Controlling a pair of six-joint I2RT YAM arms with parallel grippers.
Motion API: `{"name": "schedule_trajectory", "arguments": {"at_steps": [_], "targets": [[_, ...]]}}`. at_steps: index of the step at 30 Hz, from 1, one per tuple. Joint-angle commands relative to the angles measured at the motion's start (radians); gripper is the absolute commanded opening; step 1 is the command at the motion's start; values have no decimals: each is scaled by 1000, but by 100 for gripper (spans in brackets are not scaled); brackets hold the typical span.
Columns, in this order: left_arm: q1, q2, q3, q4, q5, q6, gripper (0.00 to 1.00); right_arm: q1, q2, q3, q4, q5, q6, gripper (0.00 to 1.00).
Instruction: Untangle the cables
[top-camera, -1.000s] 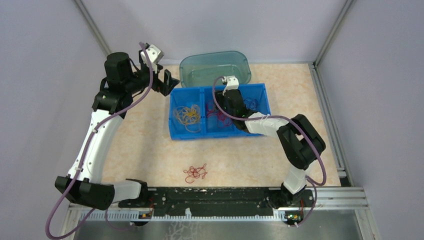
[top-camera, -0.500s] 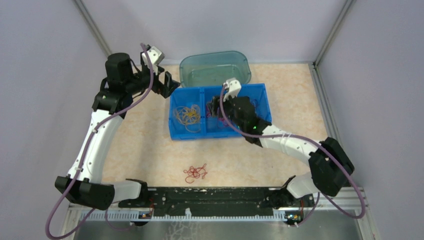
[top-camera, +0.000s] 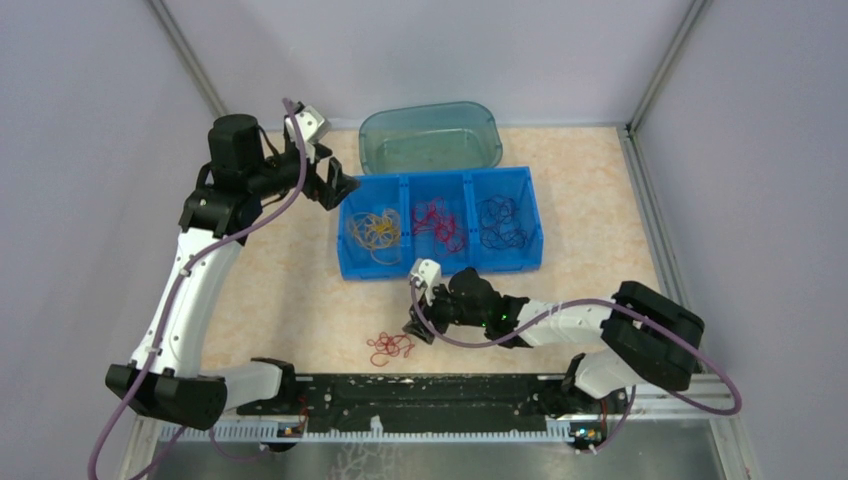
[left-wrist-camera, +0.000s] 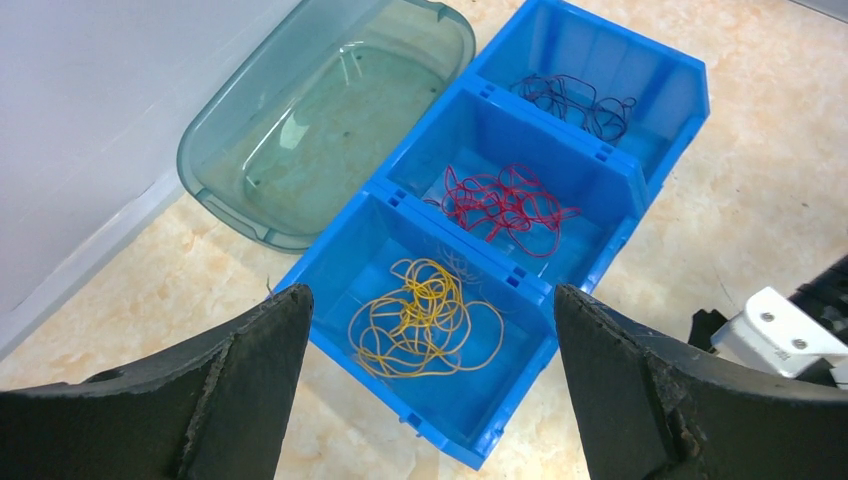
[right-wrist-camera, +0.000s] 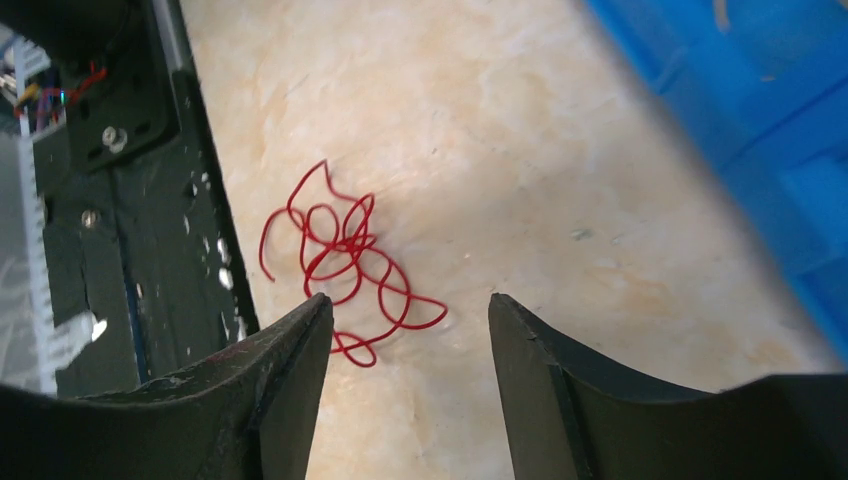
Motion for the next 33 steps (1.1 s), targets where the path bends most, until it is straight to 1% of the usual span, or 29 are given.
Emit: {"name": "schedule_trajectory", "arguments": {"at_steps": [1,5,7,9,11,12,14,15,20,24,29,33], "targets": [[-1,-31,-23,-72,56,50,95,0,79,33,112,-161,-77,63],[-1,-46,-51,-75,56,50,95,0,155,82,106,-154,-113,61],[-1,-48,-55,-78,51,46,95,0,178,101,95,-170,-118,58],[-1,-48,-59,-79,44,46,95,2,189,104,94,-171,-120,51],[-1,-51,-66,-77,35,48,95,3,189,103,93,-158,-121,40],[-1,-53,-71,-73,31,48,95,4,183,102,93,-152,-119,32],[-1,-57,-83,-67,22,44,94,3,170,99,92,-145,-113,7],[-1,-58,-88,-64,17,43,94,3,161,102,84,-143,-112,0],[-1,-64,-116,-47,-20,39,94,-2,75,104,56,-103,-110,0],[0,-74,-139,-31,-54,49,94,-35,-42,98,50,-119,-80,0],[2,-77,-165,-3,-131,75,94,-116,-214,97,24,-140,-23,0],[29,-72,-185,28,-152,69,94,-205,-329,130,-29,-106,-14,0]]}}
